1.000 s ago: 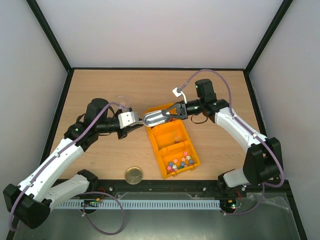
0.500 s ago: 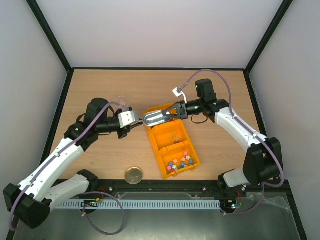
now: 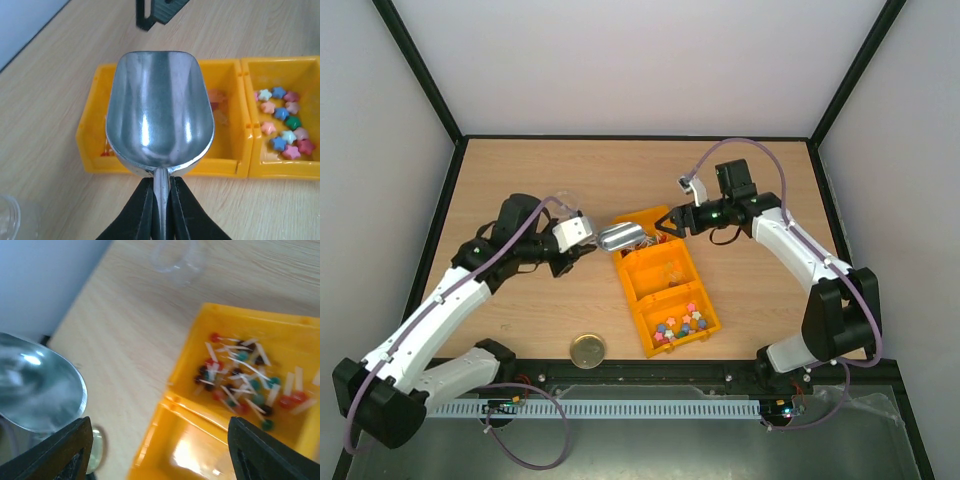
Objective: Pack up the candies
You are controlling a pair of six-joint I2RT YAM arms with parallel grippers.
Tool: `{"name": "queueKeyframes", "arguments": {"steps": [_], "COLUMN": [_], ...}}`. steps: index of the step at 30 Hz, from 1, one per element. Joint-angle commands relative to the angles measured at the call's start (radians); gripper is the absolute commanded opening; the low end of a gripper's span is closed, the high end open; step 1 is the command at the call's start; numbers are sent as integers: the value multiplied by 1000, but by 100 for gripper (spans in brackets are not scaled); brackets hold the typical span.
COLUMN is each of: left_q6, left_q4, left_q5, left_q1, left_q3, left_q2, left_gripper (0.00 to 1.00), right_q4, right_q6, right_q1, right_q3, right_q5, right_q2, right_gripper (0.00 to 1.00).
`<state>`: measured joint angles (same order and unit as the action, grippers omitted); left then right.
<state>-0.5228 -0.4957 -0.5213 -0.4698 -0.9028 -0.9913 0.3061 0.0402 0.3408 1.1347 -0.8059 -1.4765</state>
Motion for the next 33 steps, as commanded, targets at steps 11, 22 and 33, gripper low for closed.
{"name": "queueKeyframes", "arguments": {"steps": [11,22,33], "left_q6": [-16,-20,15], "left_q4": [-370,-500,-558], "left_q5": [175,306,422], "left_q1": [14,-23,-68], "left_q3": [-340,-496,-640], "left_q2": [-317,-504,-626], "left_gripper": [2,2,2], "right_q4": [122,55,17], "right_q6": [-83,-57,-6], "right_q1": [27,50,52], "right_q3": [-112,-179,-182], "right_q5": [413,434,498], "right_q2": [-24,-72,-144], "right_gripper": [70,64,48]}}
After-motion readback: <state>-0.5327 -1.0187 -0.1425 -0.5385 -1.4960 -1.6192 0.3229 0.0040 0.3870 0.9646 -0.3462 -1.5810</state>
